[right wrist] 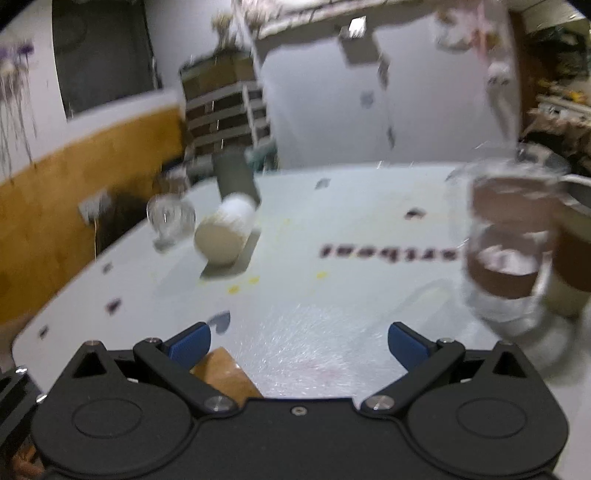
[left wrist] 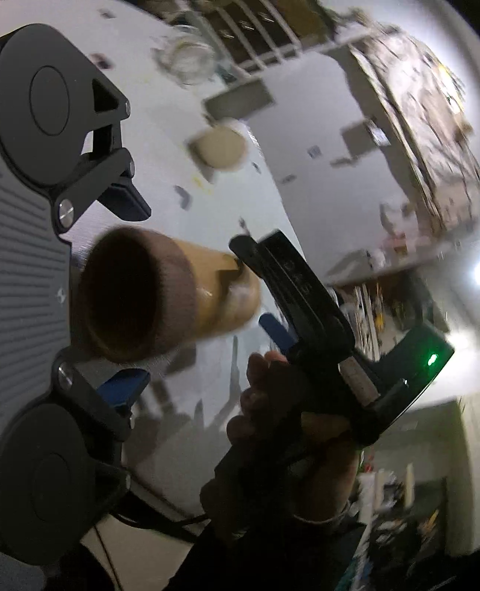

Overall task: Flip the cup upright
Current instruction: 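Grasp the cup body with the right gripper while the left gripper opens and releases it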

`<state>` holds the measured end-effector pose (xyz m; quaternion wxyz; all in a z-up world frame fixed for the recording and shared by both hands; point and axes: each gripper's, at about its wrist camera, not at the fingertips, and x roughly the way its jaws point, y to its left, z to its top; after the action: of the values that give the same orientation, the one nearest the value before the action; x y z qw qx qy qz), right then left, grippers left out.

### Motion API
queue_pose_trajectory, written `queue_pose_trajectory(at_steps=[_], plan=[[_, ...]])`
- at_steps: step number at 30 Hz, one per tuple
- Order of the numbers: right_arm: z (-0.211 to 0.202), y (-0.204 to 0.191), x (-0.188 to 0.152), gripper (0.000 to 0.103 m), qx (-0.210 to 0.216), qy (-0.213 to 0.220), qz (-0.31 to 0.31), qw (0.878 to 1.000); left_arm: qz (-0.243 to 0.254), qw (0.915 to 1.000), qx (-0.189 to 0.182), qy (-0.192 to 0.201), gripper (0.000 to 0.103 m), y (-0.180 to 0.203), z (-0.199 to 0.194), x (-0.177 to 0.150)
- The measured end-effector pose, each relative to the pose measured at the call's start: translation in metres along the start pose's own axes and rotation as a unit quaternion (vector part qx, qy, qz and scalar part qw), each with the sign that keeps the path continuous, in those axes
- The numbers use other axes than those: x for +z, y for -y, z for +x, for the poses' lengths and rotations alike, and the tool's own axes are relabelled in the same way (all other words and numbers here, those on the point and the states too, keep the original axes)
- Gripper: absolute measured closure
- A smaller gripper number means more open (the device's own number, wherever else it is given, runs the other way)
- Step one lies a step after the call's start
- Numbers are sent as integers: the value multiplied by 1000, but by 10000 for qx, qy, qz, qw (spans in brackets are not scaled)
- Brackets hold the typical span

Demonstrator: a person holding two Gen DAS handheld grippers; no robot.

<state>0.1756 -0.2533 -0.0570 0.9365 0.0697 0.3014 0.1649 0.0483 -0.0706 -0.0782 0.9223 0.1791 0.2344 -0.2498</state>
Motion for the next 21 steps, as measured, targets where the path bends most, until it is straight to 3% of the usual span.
queue_pose_trajectory(at_steps=[3,7,13,21], plan=[[21,-2,5,0,70,-354,9,9993,-478,9989,-22,-25,15,-13,-1,-10],[27,0,3,0,-290,-515,-166,9981,-1066,9941,202,7,15,-33,-3,-21],[1,15,-8,0,-434,-587,-124,9973,-1871,9813,347,293,15,-63,-4,-18],[-41,20,-31,0,-179,-678,220,9973,-2435,9685,372,379,16,-78,6,-12]])
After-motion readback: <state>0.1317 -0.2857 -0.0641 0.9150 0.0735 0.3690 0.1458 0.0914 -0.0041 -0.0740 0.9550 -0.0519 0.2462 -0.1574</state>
